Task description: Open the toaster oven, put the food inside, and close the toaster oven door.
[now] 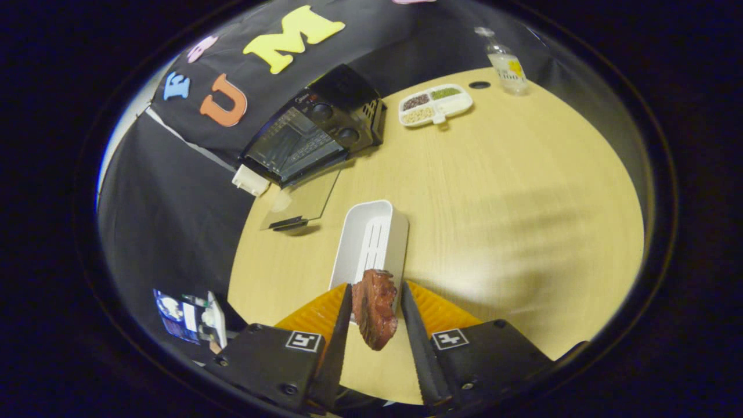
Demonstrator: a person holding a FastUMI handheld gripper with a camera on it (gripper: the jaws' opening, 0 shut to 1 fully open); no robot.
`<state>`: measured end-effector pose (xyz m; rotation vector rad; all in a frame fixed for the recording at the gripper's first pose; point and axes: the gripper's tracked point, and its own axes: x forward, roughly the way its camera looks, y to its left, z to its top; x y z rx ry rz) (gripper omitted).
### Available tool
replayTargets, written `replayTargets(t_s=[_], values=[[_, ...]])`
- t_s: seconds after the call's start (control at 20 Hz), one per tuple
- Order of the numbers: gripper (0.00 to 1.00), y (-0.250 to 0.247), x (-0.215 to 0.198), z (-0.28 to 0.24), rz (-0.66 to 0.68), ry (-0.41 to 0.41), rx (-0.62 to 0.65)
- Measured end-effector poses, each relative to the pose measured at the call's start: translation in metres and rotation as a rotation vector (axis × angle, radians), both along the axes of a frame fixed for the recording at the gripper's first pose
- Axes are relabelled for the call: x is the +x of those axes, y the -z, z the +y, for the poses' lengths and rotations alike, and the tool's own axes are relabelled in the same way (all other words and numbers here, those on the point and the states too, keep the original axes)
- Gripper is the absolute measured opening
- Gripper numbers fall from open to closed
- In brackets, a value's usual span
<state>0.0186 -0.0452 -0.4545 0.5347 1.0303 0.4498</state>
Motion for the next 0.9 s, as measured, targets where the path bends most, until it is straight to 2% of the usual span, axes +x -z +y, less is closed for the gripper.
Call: replayTargets(t_s=[0.05, 0.1, 0.2, 0.35, 0.6, 0.9], values=[[0.51, 0.001, -0.001, 0.000, 0.023, 0.013, 0.025], [0.36, 0.002, -0.001, -0.003, 0.049, 0.028, 0.051], [0.21, 0.001, -0.003, -0.001, 0.104, 0.047, 0.098], [0.17, -0.011, 0.000, -0.008, 0.085, 0.059, 0.092], [0.17, -0.067, 0.017, -0.009, -0.012, 0.115, 0.106], [0.17, -0.117, 0.042, 0.045, -0.133, 0.149, 0.127]])
